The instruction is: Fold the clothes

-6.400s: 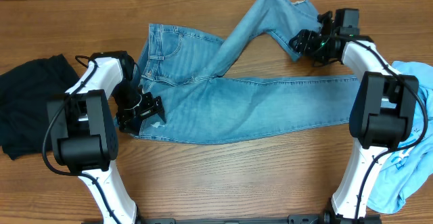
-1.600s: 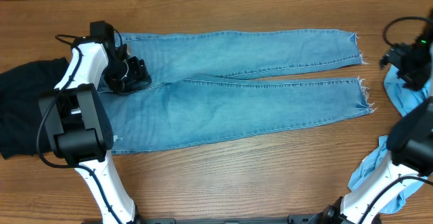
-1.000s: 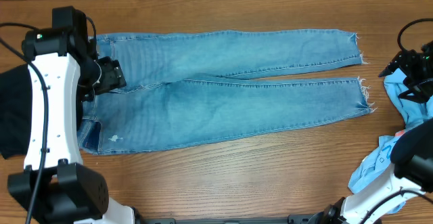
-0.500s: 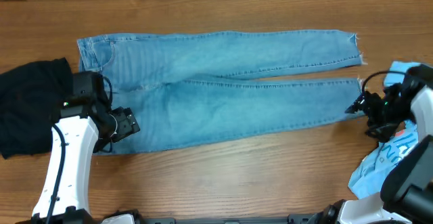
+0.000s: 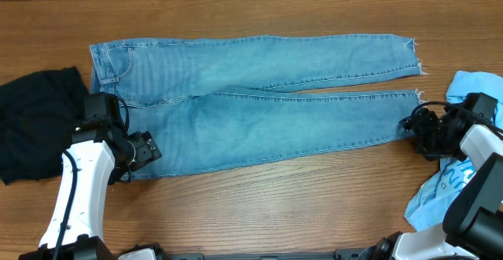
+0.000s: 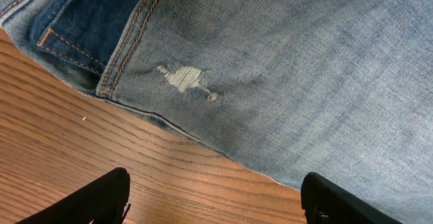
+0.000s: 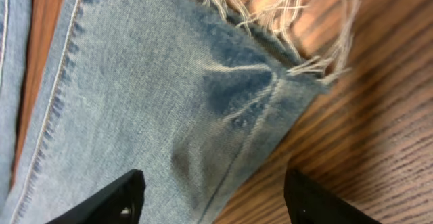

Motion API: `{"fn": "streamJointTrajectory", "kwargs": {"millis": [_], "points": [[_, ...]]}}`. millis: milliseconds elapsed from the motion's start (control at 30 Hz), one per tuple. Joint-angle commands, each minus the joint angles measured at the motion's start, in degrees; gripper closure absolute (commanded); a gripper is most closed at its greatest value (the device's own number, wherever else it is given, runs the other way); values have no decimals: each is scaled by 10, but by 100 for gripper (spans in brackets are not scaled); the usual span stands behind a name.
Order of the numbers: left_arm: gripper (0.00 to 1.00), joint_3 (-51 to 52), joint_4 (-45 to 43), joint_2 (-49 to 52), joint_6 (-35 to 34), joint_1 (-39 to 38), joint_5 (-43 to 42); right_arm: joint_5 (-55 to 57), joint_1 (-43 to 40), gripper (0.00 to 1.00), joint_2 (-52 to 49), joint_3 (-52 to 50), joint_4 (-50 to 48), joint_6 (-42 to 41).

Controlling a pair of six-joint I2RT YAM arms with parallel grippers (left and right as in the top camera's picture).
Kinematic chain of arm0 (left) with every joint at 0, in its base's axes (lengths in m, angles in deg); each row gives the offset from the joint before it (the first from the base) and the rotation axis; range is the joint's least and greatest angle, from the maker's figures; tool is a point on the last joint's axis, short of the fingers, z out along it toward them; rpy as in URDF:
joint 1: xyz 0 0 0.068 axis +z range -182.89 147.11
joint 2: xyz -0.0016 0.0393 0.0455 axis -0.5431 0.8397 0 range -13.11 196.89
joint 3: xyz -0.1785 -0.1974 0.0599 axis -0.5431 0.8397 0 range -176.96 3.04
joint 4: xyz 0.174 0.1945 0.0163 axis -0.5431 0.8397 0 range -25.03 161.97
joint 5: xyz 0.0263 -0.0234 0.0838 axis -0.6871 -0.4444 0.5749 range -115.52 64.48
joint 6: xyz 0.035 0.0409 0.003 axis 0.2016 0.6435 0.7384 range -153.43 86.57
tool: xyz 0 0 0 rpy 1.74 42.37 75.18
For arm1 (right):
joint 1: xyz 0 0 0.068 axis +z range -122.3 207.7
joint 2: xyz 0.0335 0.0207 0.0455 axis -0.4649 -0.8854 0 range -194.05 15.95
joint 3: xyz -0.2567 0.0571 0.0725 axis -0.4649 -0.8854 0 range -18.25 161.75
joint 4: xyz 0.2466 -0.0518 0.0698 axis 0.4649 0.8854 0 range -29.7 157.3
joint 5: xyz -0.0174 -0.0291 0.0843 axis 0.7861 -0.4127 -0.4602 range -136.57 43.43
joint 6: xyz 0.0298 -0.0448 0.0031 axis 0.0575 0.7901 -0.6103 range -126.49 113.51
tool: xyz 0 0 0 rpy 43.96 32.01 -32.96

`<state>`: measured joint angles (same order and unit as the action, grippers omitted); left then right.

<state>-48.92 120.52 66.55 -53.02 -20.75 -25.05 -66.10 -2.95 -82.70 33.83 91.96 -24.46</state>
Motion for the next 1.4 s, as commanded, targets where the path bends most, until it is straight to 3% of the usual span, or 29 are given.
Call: {"fn": "streamJointTrajectory", "kwargs": {"millis": [0, 33, 67, 233, 333, 467, 600, 767, 833, 1033, 1133, 1367], "points": [[12, 5, 1, -7, -10, 4, -1, 30, 5, 54, -37, -7, -5, -3], [7, 5, 1, -7, -10, 4, -1, 30, 5, 55, -46, -7, -13, -3], [4, 5, 3, -7, -10, 4, -1, 30, 5, 65, -50, -7, -19, -3], [3, 5, 4, -7, -10, 4, -1, 28, 5, 96, -50, -7, -23, -3], [3, 5, 6, -7, -10, 4, 0, 28, 5, 96, -50, -1, -9, -3], [0, 5, 20, -7, -19, 4, -1, 34, -49, 96, -35, 90, 92, -3], [0, 7, 59, -7, -115, 4, 1, 49, -76, 96, -32, 132, 140, 1], [0, 24, 50, -6, -178, 9, 7, 49, -76, 96, -32, 132, 142, -1], [0, 61, 13, -6, -217, 15, 6, 49, -76, 96, -32, 132, 143, -1], [0, 106, -115, -6, -218, 15, 67, 49, -76, 96, -32, 131, 144, -1], [2, 106, -134, -6, -234, 22, 106, 49, -76, 96, -33, 131, 143, 0], [14, 152, -163, -6, -271, 90, 105, 49, -76, 96, -33, 131, 143, 2]]}}
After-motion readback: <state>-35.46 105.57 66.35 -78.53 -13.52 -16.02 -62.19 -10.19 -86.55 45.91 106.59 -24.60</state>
